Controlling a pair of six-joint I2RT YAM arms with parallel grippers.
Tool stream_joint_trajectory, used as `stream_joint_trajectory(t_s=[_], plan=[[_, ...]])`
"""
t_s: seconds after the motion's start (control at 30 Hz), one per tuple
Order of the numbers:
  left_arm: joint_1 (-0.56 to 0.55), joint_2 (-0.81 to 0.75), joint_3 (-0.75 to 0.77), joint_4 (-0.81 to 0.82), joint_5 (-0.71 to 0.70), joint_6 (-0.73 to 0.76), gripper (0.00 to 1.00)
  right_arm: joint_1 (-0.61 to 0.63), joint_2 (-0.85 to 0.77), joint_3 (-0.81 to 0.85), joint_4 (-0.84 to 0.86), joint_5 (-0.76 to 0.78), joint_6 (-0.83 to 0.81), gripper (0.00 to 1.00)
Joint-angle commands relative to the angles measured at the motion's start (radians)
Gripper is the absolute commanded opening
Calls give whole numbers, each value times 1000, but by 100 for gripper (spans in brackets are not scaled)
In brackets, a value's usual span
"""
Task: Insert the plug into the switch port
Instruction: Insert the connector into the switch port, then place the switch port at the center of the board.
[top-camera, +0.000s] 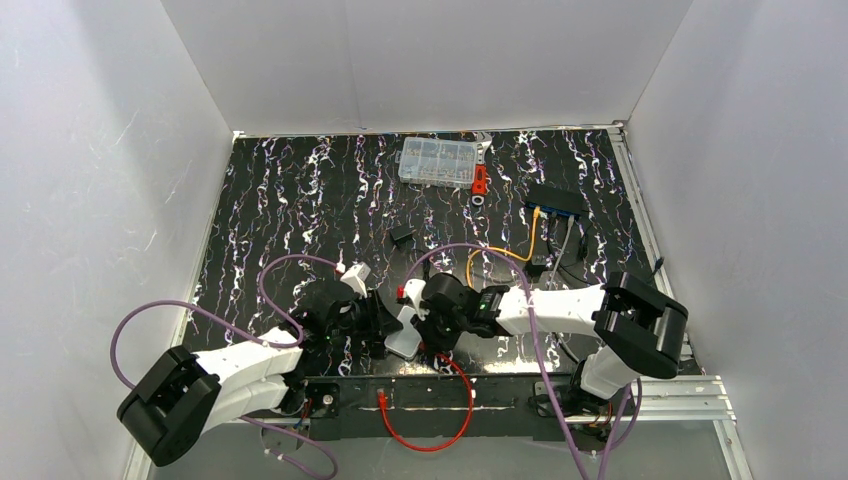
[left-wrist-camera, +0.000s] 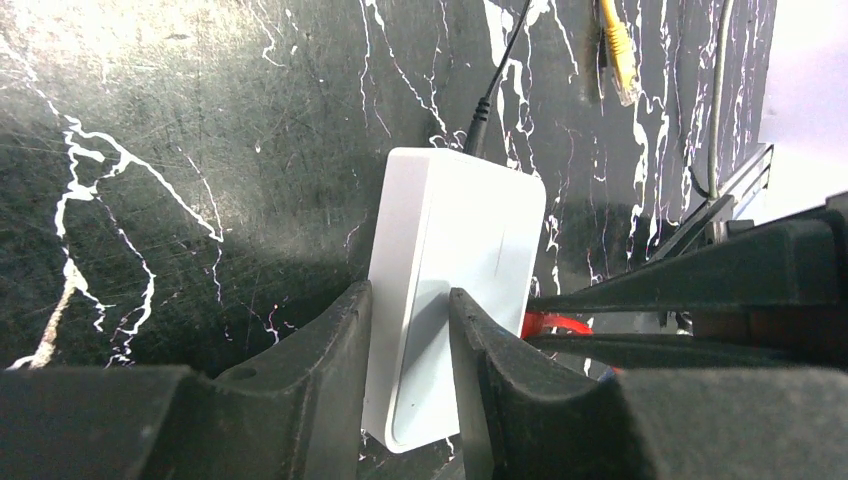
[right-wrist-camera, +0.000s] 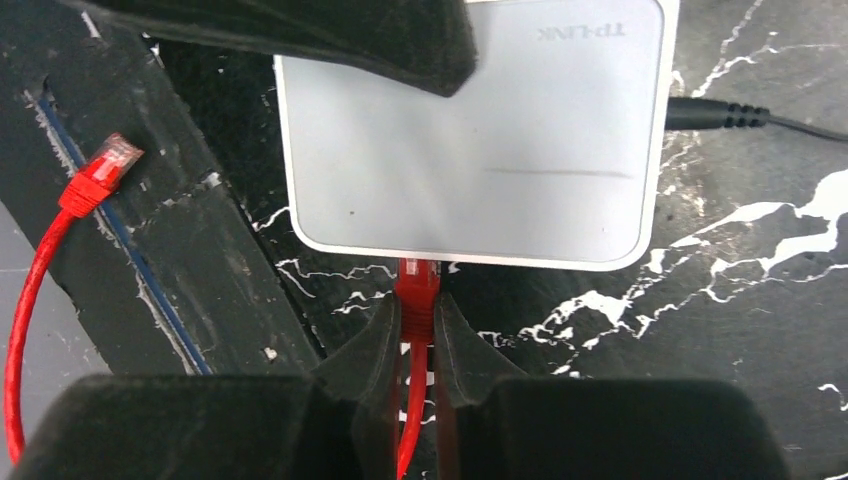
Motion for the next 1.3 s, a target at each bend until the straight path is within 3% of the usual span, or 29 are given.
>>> stream_joint_trajectory(t_s=[0.0, 0.3, 0.57, 0.93, 1.27], plan=[[-87, 26, -46, -95, 212, -51, 30, -62, -4, 154, 427, 108, 12, 1], [-97, -3, -33, -137, 190, -38, 30, -69, 13, 178, 406, 58, -10, 1], [-95, -58, 26, -245, 116, 0, 44, -82, -8, 110, 327, -11, -27, 1], [-96, -81, 206, -477, -34, 77, 74, -85, -42, 3, 245, -4, -36, 1], [-96, -154, 389, -764, -289, 102, 98, -142, -110, -63, 188, 8, -50, 1]])
